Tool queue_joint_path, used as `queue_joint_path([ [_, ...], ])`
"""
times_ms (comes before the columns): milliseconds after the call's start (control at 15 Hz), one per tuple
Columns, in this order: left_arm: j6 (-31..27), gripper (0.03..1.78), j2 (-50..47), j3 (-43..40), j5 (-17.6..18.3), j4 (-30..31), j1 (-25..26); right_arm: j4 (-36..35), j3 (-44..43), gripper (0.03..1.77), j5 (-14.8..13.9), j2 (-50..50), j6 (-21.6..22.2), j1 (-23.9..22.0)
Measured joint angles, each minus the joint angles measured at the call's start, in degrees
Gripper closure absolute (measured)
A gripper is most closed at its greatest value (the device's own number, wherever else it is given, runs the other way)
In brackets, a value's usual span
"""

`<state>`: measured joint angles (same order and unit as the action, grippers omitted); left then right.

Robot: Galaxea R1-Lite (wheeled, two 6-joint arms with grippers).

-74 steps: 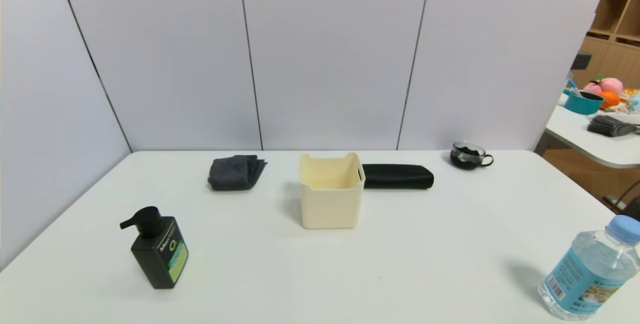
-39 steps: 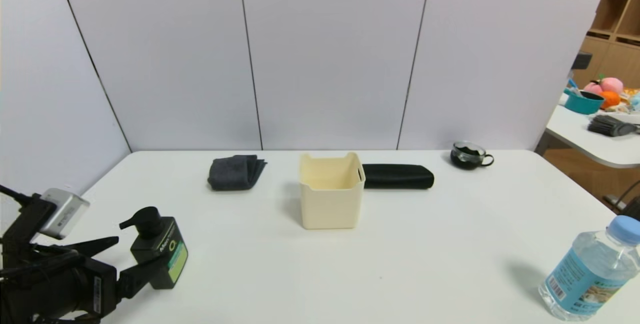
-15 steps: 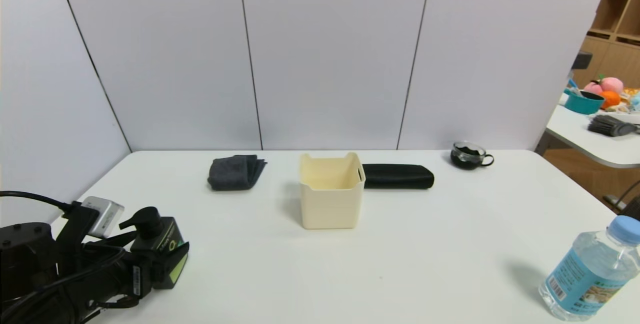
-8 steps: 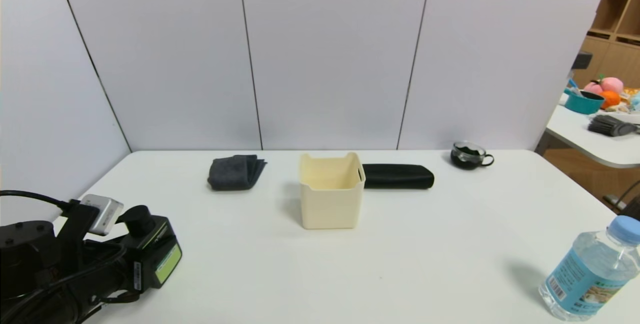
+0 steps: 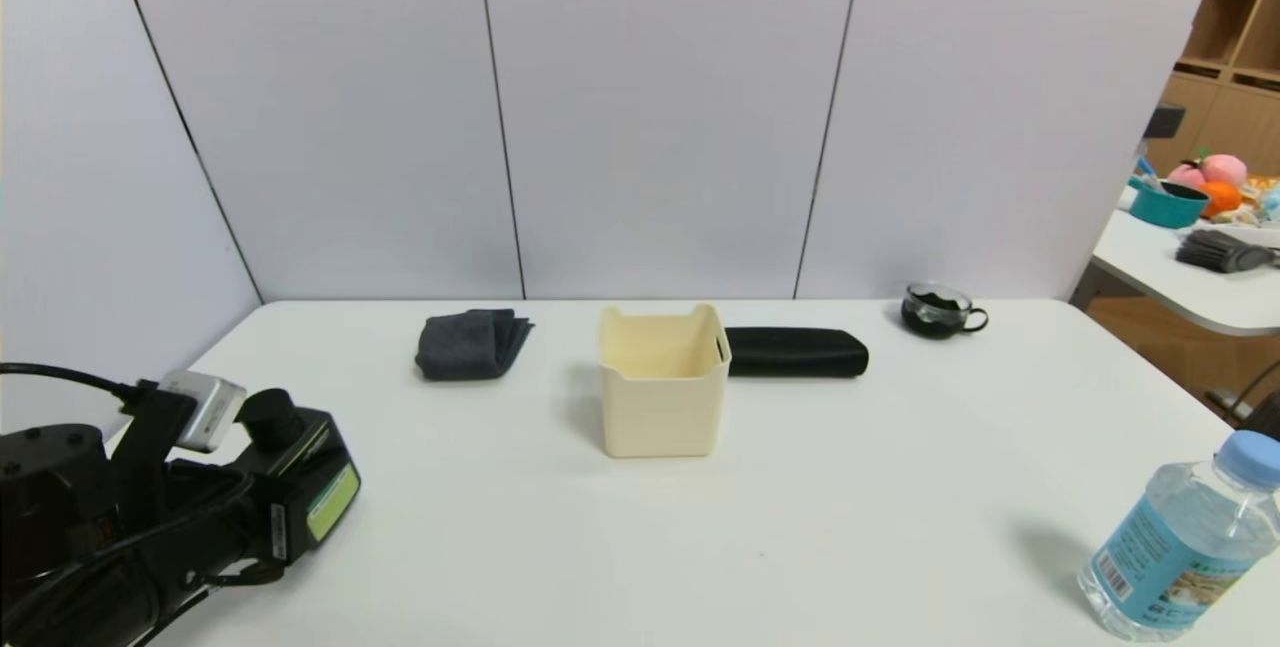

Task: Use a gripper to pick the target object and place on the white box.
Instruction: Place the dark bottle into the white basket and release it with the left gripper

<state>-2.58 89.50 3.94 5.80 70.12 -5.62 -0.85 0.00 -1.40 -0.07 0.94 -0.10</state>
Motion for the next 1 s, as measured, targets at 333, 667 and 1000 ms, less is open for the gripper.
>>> queue_joint_path([
  [333, 0.66, 1.18, -0.15, 19.85, 6.77, -2.43, -4.68, 0.00, 0.00, 0.10, 0.00, 0.00, 0.02, 0.00],
  [667, 1.13, 1.18, 5.36, 46.17, 17.98, -14.73, -13.64, 0.01, 0.00, 0.10, 0.00, 0.00, 0.00, 0.00],
  [1000, 4.60, 1.18, 14.77, 64.89, 23.77, -32.76, -25.51, 0.01, 0.00, 0.10, 0.00, 0.00, 0.02, 0.00],
])
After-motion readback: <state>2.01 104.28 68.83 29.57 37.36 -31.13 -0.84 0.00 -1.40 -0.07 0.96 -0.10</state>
